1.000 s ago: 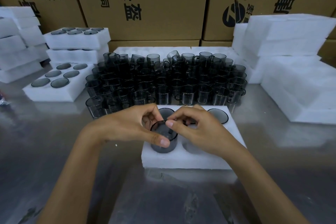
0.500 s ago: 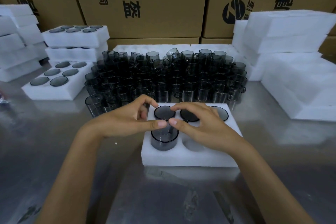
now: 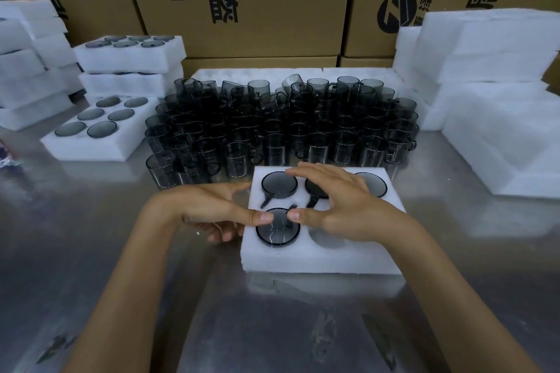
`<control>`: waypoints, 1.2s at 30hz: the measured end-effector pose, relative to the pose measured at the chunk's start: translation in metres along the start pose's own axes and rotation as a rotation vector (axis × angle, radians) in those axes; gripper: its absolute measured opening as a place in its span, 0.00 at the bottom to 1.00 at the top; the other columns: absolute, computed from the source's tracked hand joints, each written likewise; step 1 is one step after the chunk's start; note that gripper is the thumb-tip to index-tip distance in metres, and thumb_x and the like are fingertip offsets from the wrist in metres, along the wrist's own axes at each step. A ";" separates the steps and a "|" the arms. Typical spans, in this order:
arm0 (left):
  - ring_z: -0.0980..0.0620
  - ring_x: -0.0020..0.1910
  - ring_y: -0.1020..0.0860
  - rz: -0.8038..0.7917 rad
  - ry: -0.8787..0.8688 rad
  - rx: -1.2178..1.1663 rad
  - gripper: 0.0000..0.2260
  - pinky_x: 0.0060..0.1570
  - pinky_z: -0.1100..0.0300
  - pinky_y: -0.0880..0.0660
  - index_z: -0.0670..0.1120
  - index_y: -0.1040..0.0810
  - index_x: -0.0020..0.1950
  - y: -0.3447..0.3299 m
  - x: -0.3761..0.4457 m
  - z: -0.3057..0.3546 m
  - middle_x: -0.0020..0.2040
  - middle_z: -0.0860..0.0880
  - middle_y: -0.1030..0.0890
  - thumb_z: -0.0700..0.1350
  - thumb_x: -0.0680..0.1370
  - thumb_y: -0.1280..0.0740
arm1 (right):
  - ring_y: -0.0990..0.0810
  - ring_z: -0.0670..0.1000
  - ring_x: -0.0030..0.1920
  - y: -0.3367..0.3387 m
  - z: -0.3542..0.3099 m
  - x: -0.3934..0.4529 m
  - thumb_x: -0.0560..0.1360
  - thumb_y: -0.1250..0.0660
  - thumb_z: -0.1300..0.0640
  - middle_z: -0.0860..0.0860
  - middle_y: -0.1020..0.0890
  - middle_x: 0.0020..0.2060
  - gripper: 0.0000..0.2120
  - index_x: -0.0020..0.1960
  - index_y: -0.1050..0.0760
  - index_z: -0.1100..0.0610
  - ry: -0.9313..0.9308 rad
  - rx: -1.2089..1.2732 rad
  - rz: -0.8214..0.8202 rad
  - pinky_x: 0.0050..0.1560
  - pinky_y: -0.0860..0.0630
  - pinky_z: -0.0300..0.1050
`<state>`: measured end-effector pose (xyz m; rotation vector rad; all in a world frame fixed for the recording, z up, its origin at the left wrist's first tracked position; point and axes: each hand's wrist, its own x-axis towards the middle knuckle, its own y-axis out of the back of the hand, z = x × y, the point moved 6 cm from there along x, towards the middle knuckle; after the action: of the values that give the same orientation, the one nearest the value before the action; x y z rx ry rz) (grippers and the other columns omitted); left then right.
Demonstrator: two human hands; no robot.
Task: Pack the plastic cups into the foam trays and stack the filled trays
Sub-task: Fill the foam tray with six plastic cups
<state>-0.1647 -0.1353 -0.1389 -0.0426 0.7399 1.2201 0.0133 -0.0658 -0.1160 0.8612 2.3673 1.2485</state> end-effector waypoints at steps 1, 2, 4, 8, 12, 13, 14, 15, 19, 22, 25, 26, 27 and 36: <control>0.56 0.26 0.26 -0.011 -0.006 -0.006 0.35 0.25 0.63 0.29 0.68 0.33 0.64 0.000 0.001 0.001 0.31 0.52 0.21 0.63 0.60 0.21 | 0.53 0.37 0.77 0.000 0.000 0.001 0.75 0.31 0.39 0.36 0.44 0.78 0.33 0.76 0.42 0.34 -0.006 -0.005 -0.013 0.69 0.60 0.39; 0.56 0.27 0.26 -0.013 -0.013 -0.012 0.35 0.25 0.63 0.30 0.66 0.32 0.65 0.000 0.003 0.002 0.31 0.52 0.21 0.61 0.61 0.22 | 0.53 0.38 0.77 0.000 0.001 0.003 0.75 0.32 0.38 0.36 0.45 0.78 0.33 0.76 0.42 0.33 -0.012 -0.007 -0.021 0.69 0.60 0.39; 0.55 0.28 0.27 -0.005 -0.023 -0.015 0.36 0.25 0.62 0.30 0.65 0.31 0.66 0.001 0.004 0.002 0.33 0.51 0.22 0.62 0.61 0.21 | 0.54 0.39 0.78 0.001 0.002 0.004 0.75 0.31 0.38 0.36 0.45 0.78 0.33 0.76 0.41 0.33 -0.020 0.002 -0.023 0.69 0.60 0.40; 0.54 0.30 0.27 0.036 -0.070 0.056 0.34 0.27 0.62 0.31 0.72 0.30 0.64 0.004 -0.001 -0.002 0.33 0.51 0.23 0.71 0.60 0.23 | 0.50 0.38 0.77 0.002 0.003 0.000 0.73 0.30 0.37 0.34 0.41 0.76 0.29 0.72 0.35 0.34 -0.002 0.015 0.081 0.70 0.59 0.38; 0.56 0.26 0.32 0.489 -0.164 0.019 0.19 0.25 0.63 0.35 0.62 0.18 0.50 0.037 -0.003 0.002 0.28 0.55 0.28 0.72 0.67 0.31 | 0.36 0.38 0.71 0.006 0.007 -0.005 0.69 0.27 0.35 0.34 0.28 0.69 0.27 0.66 0.27 0.36 0.002 0.088 0.198 0.71 0.46 0.40; 0.55 0.26 0.32 0.615 -0.210 -0.038 0.14 0.26 0.62 0.35 0.59 0.17 0.47 0.045 -0.002 0.005 0.28 0.55 0.28 0.67 0.72 0.31 | 0.31 0.37 0.68 0.009 0.009 -0.006 0.69 0.27 0.36 0.34 0.24 0.64 0.23 0.63 0.24 0.37 -0.011 0.187 0.227 0.70 0.39 0.40; 0.55 0.28 0.30 0.731 -0.256 -0.066 0.09 0.28 0.62 0.32 0.57 0.17 0.46 0.052 0.001 0.011 0.30 0.54 0.27 0.61 0.76 0.32 | 0.27 0.36 0.63 0.012 0.011 -0.007 0.71 0.27 0.38 0.35 0.20 0.58 0.18 0.60 0.22 0.38 -0.021 0.307 0.262 0.67 0.32 0.39; 0.56 0.29 0.28 0.832 -0.297 -0.052 0.05 0.31 0.63 0.30 0.56 0.17 0.47 0.058 0.005 0.019 0.33 0.53 0.25 0.55 0.79 0.32 | 0.24 0.35 0.58 0.016 0.015 -0.007 0.73 0.27 0.42 0.35 0.18 0.53 0.12 0.56 0.19 0.41 -0.021 0.407 0.312 0.63 0.28 0.37; 0.58 0.39 0.26 0.980 -0.438 0.191 0.08 0.46 0.69 0.27 0.52 0.21 0.57 0.075 0.039 0.071 0.47 0.49 0.25 0.42 0.81 0.34 | 0.18 0.38 0.49 0.031 0.029 -0.007 0.79 0.32 0.54 0.40 0.14 0.43 0.05 0.47 0.17 0.47 -0.041 0.566 0.473 0.49 0.27 0.31; 0.50 0.58 0.27 1.008 -0.411 0.470 0.17 0.64 0.57 0.30 0.48 0.26 0.68 0.090 0.067 0.108 0.58 0.48 0.30 0.37 0.80 0.38 | 0.18 0.42 0.51 0.028 0.033 -0.006 0.79 0.32 0.56 0.43 0.14 0.44 0.06 0.48 0.17 0.49 -0.054 0.600 0.453 0.54 0.24 0.38; 0.42 0.67 0.33 0.986 -0.263 0.730 0.22 0.66 0.48 0.30 0.45 0.30 0.73 0.105 0.093 0.124 0.66 0.43 0.34 0.36 0.78 0.39 | 0.18 0.41 0.51 0.028 0.034 -0.007 0.80 0.33 0.56 0.43 0.14 0.45 0.06 0.49 0.17 0.49 -0.062 0.606 0.444 0.59 0.23 0.43; 0.41 0.68 0.34 0.973 -0.206 0.798 0.22 0.65 0.46 0.29 0.45 0.31 0.73 0.108 0.100 0.125 0.66 0.41 0.35 0.36 0.78 0.39 | 0.18 0.40 0.51 0.028 0.034 -0.007 0.80 0.33 0.56 0.42 0.14 0.45 0.06 0.49 0.17 0.49 -0.064 0.602 0.444 0.59 0.23 0.43; 0.40 0.68 0.34 0.961 -0.156 0.861 0.22 0.64 0.44 0.29 0.46 0.30 0.72 0.109 0.105 0.125 0.66 0.41 0.35 0.37 0.78 0.38 | 0.19 0.40 0.51 0.028 0.034 -0.007 0.80 0.33 0.55 0.42 0.15 0.45 0.06 0.49 0.17 0.48 -0.067 0.597 0.442 0.59 0.23 0.43; 0.38 0.53 0.26 1.141 -0.272 0.912 0.04 0.44 0.45 0.25 0.38 0.25 0.53 0.103 0.098 0.107 0.53 0.39 0.25 0.34 0.79 0.36 | 0.21 0.39 0.47 0.024 0.035 -0.006 0.81 0.35 0.54 0.42 0.16 0.45 0.07 0.51 0.18 0.49 -0.049 0.544 0.426 0.47 0.27 0.31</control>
<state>-0.1865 0.0279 -0.0729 1.4347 1.0500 1.7544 0.0449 -0.0371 -0.1154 1.6064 2.6066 0.6824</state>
